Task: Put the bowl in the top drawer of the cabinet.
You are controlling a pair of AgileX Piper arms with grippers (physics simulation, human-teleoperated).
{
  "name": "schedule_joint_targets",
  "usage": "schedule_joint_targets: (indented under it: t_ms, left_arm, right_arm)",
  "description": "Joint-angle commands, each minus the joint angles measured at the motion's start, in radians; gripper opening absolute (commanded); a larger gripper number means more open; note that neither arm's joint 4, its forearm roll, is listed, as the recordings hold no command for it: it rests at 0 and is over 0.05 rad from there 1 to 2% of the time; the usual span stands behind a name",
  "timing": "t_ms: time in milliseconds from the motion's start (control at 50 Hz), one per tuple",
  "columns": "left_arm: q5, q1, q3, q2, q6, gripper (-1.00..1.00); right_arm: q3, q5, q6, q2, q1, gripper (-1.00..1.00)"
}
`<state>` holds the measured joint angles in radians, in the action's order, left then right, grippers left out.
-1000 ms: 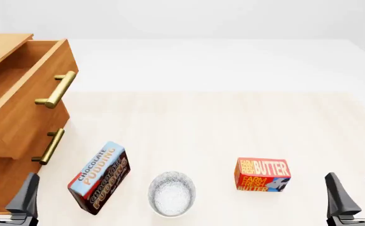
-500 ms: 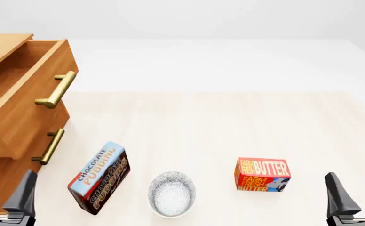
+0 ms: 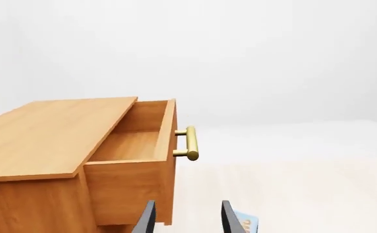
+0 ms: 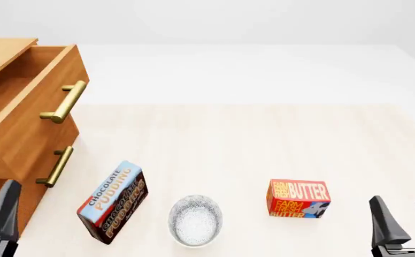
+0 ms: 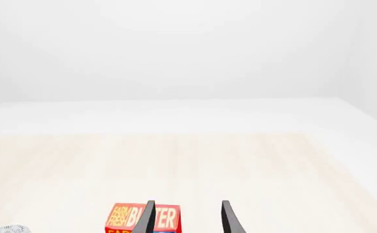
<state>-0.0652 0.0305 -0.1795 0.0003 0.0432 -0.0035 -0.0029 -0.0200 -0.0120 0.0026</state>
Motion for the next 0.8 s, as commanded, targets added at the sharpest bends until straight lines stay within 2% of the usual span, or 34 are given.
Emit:
schedule_joint_targets:
  t_ms: [20,140,240,320,460,500,580,600,760,800]
  left_arm:
    - [-0.042,0.008,-0.095,0.0,0.002,1.0]
    - [-0.064,0.027,-0.126,0.0,0.039,1.0]
    - [-0.08,0.029,-0.185,0.0,0.073,1.0]
    - [-0.106,0.034,-0.217,0.0,0.076,1.0]
    - [-0.168,0.048,-0.286,0.0,0.122,1.0]
    - [-0.171,0.067,-0.302,0.0,0.156,1.0]
    - [-0.206,0.062,-0.329,0.001,0.145,1.0]
    - [-0.213,0.064,-0.341,0.001,0.168,1.0]
    - [-0.222,0.085,-0.406,0.063,0.185,1.0]
    - [-0.231,0.101,-0.44,0.097,0.162,1.0]
  right_arm:
    - [0.0,0.0,0.0,0.0,0.0,1.0]
    - [0.0,0.0,0.0,0.0,0.0,1.0]
    - [0.0,0.0,0.0,0.0,0.0,1.0]
    - [0.0,0.0,0.0,0.0,0.0,1.0]
    - [0.0,0.0,0.0,0.0,0.0,1.0]
    - [0.0,0.0,0.0,0.0,0.0,1.0]
    - [0.0,0.0,0.0,0.0,0.0,1.0]
    - [0.0,0.0,0.0,0.0,0.0,1.0]
    - [0.0,0.0,0.0,0.0,0.0,1.0]
    - [0.0,0.0,0.0,0.0,0.0,1.0]
